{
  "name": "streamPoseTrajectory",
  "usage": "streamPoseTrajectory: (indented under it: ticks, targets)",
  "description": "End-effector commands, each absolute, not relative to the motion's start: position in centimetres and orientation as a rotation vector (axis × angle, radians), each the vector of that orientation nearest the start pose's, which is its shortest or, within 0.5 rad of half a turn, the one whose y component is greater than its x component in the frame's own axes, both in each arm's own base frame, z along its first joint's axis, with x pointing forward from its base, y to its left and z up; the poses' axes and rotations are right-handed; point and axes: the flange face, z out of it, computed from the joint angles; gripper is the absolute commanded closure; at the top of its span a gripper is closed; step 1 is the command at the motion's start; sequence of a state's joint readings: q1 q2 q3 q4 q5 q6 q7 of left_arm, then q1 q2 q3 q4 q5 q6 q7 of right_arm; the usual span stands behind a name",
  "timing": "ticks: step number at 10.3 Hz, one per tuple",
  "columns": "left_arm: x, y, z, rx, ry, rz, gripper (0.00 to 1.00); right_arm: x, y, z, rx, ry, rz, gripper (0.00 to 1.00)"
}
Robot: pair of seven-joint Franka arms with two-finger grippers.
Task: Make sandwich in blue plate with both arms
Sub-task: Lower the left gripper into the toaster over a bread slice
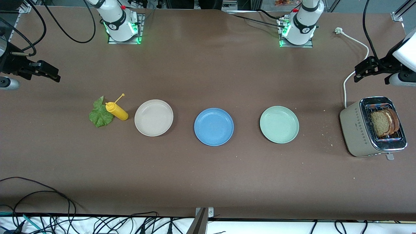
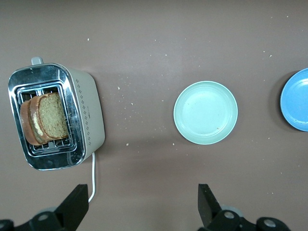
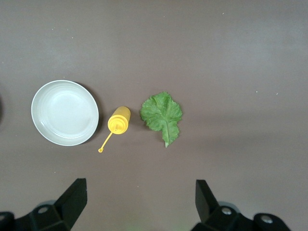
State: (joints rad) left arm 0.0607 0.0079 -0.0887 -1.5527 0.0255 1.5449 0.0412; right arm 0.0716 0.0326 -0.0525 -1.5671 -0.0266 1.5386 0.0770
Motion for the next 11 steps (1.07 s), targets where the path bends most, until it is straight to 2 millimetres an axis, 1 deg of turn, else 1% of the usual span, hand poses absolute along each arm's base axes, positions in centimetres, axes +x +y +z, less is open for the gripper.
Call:
streamPoseTrajectory:
  ticks: [1, 5, 7, 8, 9, 10, 11]
  targets:
    - [55.1, -0.9, 63.2, -3.092, 0.117, 0.01, 0.0, 55.7, 1.0, 61.4, -3.166, 0.091, 0.107, 0.0]
    - [55.1, -0.8, 63.2, -3.097, 0.112, 0.01, 0.0, 55.6, 1.1, 61.4, -3.167, 0.086, 0.107, 0.0]
    - [55.4, -0.6, 62.8, -3.085, 0.105, 0.018, 0.0, 55.6, 1.1, 61.5, -3.167, 0.086, 0.105, 0.0]
    - [55.7, -0.1, 62.3, -3.087, 0.092, 0.025, 0.0, 55.6, 1.1, 61.5, -3.167, 0.086, 0.105, 0.0]
    - [55.9, 0.8, 62.4, -3.089, 0.071, 0.012, 0.0, 55.6, 1.1, 61.5, -3.166, 0.089, 0.105, 0.0]
    - [57.3, 2.3, 61.0, -3.087, 0.039, -0.011, 0.0, 55.6, 1.1, 61.5, -3.166, 0.089, 0.105, 0.0]
    - [58.7, 3.5, 59.0, -3.071, 0.02, -0.003, 0.0, 55.6, 1.1, 61.5, -3.166, 0.089, 0.105, 0.0]
